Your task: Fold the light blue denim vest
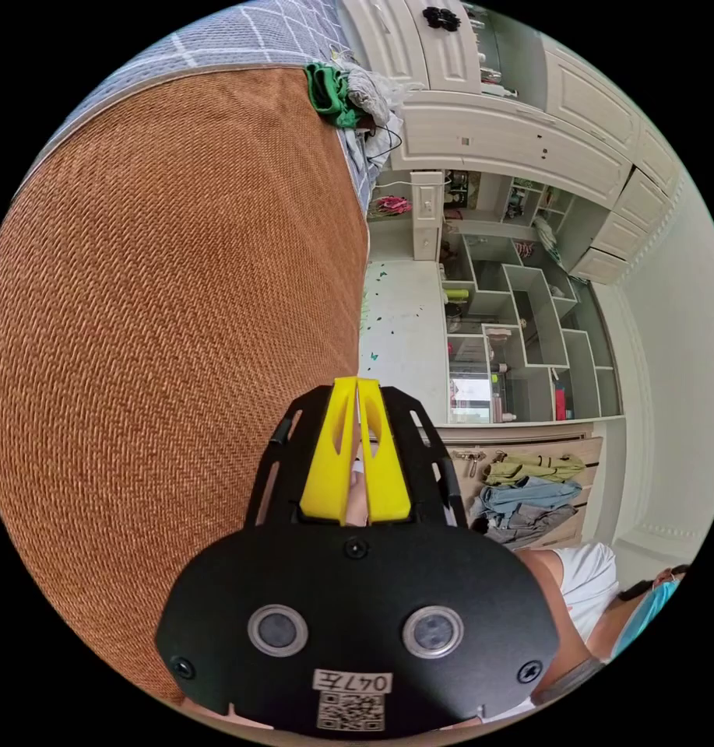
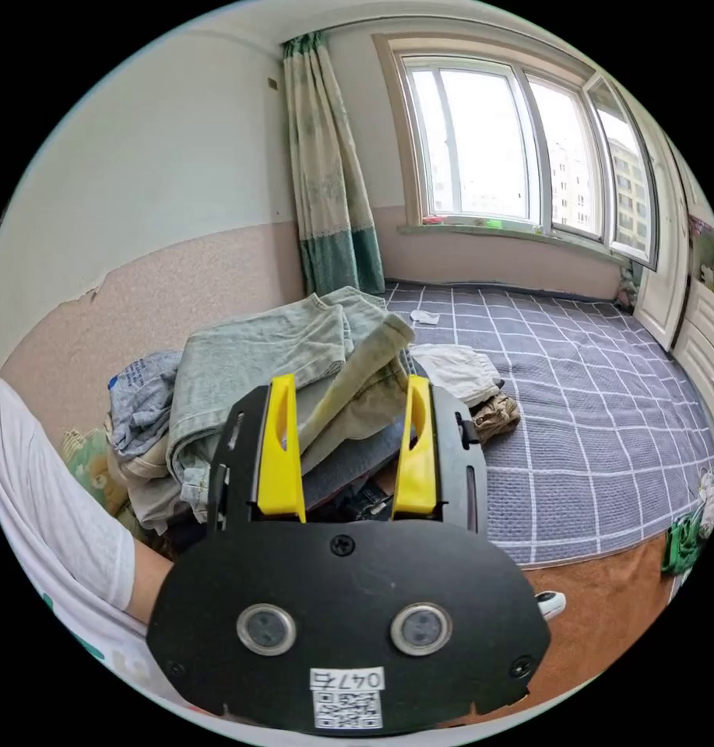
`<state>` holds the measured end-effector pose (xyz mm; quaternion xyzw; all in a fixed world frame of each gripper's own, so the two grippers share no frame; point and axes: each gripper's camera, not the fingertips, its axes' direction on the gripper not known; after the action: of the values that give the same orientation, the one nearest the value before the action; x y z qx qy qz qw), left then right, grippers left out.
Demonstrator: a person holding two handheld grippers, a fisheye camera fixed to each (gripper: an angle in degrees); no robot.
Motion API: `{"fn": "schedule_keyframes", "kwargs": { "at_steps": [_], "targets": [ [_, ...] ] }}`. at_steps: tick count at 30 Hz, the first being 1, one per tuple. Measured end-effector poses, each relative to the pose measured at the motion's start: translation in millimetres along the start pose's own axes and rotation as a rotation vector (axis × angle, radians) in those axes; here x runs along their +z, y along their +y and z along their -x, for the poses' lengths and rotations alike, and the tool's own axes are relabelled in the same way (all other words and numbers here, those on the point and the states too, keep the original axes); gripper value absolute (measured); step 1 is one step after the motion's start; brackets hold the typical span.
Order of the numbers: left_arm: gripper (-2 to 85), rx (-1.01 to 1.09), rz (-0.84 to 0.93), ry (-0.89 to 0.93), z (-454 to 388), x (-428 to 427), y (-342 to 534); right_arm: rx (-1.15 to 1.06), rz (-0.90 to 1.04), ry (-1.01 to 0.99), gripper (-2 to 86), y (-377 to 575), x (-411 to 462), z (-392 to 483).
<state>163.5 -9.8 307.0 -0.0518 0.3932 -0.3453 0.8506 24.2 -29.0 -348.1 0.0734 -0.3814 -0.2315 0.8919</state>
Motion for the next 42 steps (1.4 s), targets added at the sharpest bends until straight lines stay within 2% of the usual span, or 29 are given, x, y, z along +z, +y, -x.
{"fn": "schedule_keyframes", "kwargs": {
  "at_steps": [4,8,10,12,13,16,19,21,23,25,27,28,30,31,33,34,35,36,38,42],
  "targets": [
    [-1.0,0.007,0.005,0.008,5,-15,-5,0.03,-0.016,-0.035,13.9,1,-17,-3],
    [-1.0,0.003,0.0,0.025,10,-31,-8,0.108,0.089,-0.054,14.9,2,-10,-6],
    [-1.0,0.006,0.002,0.026,12,-42,-10,0.109,0.105,-0.049,12.9,2,-14,1],
    [-1.0,0.004,0.006,0.024,14,-51,-12,0.057,0.065,-0.075,4.2,0,-35,20],
    [-1.0,0.003,0.007,0.029,16,-59,-12,0.051,0.047,-0.08,3.2,0,-43,26],
    [-1.0,-0.005,-0.003,0.032,21,-83,-13,-0.082,-0.011,-0.003,1.0,-7,-94,65],
    [-1.0,-0.005,-0.005,0.042,22,-103,-12,-0.145,-0.155,0.058,0.8,-18,-187,84],
    [-1.0,-0.009,-0.013,0.037,23,-115,-10,-0.167,-0.32,0.167,0.8,-8,-281,90],
    [-1.0,-0.014,-0.062,0.047,23,-134,-8,-0.168,-0.396,0.253,0.9,11,-342,89],
    [-1.0,-0.041,-0.218,0.09,28,-180,2,-0.12,-0.361,0.351,1.0,34,-385,76],
    [-1.0,-0.067,-0.34,0.084,31,-218,16,0.036,-0.208,0.559,1.3,86,-423,42],
    [-1.0,-0.11,-0.39,0.04,34,-238,28,0.096,-0.165,0.597,1.3,104,-432,30],
    [-1.0,-0.22,-0.446,-0.05,42,-261,48,0.406,-0.097,0.645,2.3,207,-482,-22],
    [-1.0,-0.289,-0.502,-0.068,50,-275,63,0.49,-0.093,0.657,2.8,240,-496,-32],
    [-1.0,-0.372,-0.576,-0.029,61,-293,82,0.829,0.077,0.76,9.0,382,-526,-61],
    [-1.0,-0.399,-0.616,-0.026,60,-305,91,0.926,0.135,0.759,12.9,417,-530,-64],
    [-1.0,-0.407,-0.63,-0.046,57,-312,94,1.071,0.215,0.696,20.7,483,-532,-60],
    [-1.0,-0.394,-0.648,-0.099,44,-323,95,1.148,0.22,0.617,19.3,535,-530,-42],
    [-1.0,-0.315,-0.625,-0.14,19,-333,85,1.197,0.186,0.553,16.8,583,-521,-5],
    [-1.0,-0.014,-0.437,-0.17,-56,-320,46,1.081,0.273,0.486,11.7,602,-461,47]
  ]
}}
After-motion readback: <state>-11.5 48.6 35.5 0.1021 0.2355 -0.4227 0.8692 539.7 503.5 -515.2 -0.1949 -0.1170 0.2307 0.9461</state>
